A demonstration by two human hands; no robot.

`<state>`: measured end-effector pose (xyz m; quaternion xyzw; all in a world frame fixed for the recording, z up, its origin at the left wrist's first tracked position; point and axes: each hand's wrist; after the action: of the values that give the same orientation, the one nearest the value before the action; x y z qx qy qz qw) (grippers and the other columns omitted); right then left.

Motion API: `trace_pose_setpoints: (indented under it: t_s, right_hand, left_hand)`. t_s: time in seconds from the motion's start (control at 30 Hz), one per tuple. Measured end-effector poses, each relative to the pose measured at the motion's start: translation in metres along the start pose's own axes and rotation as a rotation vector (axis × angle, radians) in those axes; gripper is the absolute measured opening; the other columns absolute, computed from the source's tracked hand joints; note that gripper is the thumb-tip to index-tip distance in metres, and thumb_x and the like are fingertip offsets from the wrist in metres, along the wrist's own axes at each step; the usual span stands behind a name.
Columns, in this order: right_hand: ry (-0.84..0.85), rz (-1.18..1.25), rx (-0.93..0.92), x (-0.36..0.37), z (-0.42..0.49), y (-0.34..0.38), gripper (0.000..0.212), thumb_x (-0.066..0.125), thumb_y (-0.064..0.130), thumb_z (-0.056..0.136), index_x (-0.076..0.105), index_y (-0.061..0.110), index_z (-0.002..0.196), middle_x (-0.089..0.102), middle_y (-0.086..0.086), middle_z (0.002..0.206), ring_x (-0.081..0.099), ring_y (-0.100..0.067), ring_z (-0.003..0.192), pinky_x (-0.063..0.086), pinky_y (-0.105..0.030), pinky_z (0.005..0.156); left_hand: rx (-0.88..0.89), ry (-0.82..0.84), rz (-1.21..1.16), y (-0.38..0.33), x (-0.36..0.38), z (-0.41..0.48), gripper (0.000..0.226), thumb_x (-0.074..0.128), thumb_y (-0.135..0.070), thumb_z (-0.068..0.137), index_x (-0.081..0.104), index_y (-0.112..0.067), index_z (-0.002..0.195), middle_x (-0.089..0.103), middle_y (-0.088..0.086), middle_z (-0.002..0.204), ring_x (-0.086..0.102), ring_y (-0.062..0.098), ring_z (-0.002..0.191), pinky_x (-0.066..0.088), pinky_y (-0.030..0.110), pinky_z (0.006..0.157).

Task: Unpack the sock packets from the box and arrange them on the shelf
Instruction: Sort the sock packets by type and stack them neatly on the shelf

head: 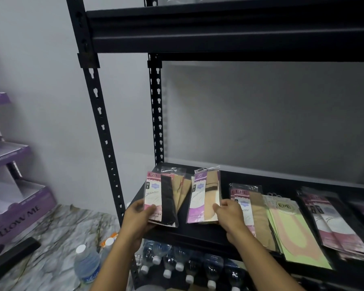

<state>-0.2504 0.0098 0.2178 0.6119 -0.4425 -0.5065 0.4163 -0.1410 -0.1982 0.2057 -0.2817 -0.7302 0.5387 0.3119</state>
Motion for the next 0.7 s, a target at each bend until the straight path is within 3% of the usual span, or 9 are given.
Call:
trace_pose_setpoints:
  t_s: [0.1, 0.2, 0.37, 0.43, 0.57, 0.7]
  right_hand:
    - [0.003, 0.005, -0.036, -0.007, -0.001, -0.003, 0.006, 0.057, 0.013, 0.092, 0.051, 0.014, 0.093, 0.059, -0.002, 0.090, 0.055, -0.009, 0.076, 0.042, -0.021, 0.058]
    - [0.002, 0.018, -0.067, -0.014, -0.007, -0.004, 0.016, 0.059, 0.014, 0.091, 0.058, 0.008, 0.106, 0.065, -0.005, 0.099, 0.060, -0.012, 0.082, 0.044, -0.021, 0.062]
    - [-0.028, 0.041, -0.117, -0.032, -0.019, -0.002, 0.023, 0.061, 0.016, 0.091, 0.058, 0.008, 0.113, 0.061, -0.002, 0.110, 0.058, -0.016, 0.099, 0.048, -0.031, 0.090]
    - [-0.052, 0.048, -0.144, -0.043, -0.024, -0.003, 0.028, 0.060, 0.017, 0.091, 0.058, 0.010, 0.117, 0.060, -0.001, 0.114, 0.057, -0.018, 0.106, 0.047, -0.033, 0.093]
    - [-0.078, 0.082, -0.193, -0.066, -0.033, -0.007, 0.009, 0.060, 0.015, 0.091, 0.061, 0.024, 0.092, 0.064, 0.005, 0.098, 0.059, -0.014, 0.093, 0.049, -0.033, 0.086]
    - [-0.117, 0.136, -0.215, -0.091, -0.041, -0.006, 0.026, 0.062, 0.013, 0.090, 0.053, 0.034, 0.078, 0.054, 0.015, 0.087, 0.056, -0.016, 0.095, 0.048, -0.035, 0.085]
  left_hand:
    - [0.037, 0.004, -0.034, -0.003, 0.003, -0.005, 0.029, 0.060, 0.001, 0.092, 0.055, -0.008, 0.119, 0.070, 0.012, 0.107, 0.071, 0.027, 0.088, 0.059, 0.037, 0.067]
    - [0.060, 0.020, -0.056, -0.004, 0.007, -0.009, 0.031, 0.060, 0.003, 0.092, 0.055, -0.011, 0.119, 0.070, 0.011, 0.109, 0.071, 0.028, 0.090, 0.059, 0.041, 0.073]
    - [0.095, 0.066, -0.065, -0.003, 0.017, -0.019, 0.035, 0.060, 0.003, 0.091, 0.054, -0.009, 0.123, 0.072, 0.010, 0.110, 0.072, 0.030, 0.093, 0.058, 0.041, 0.071]
    - [0.095, 0.097, -0.081, -0.003, 0.023, -0.024, 0.037, 0.062, 0.003, 0.090, 0.053, -0.008, 0.125, 0.073, 0.009, 0.107, 0.073, 0.028, 0.090, 0.058, 0.039, 0.066]
    - [0.100, 0.152, -0.097, -0.001, 0.038, -0.034, 0.040, 0.064, -0.001, 0.089, 0.051, -0.009, 0.126, 0.071, 0.010, 0.110, 0.073, 0.026, 0.086, 0.057, 0.034, 0.063]
    - [0.104, 0.223, -0.091, 0.000, 0.058, -0.043, 0.035, 0.064, -0.001, 0.089, 0.052, -0.007, 0.121, 0.074, 0.009, 0.102, 0.073, 0.023, 0.080, 0.056, 0.034, 0.065]
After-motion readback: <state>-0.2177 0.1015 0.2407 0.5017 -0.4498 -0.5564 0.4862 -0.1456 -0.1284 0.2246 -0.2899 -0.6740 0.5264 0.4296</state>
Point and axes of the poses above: each hand's wrist, its own z-axis towards the middle knuckle, its own x-axis out of the palm, y = z × x
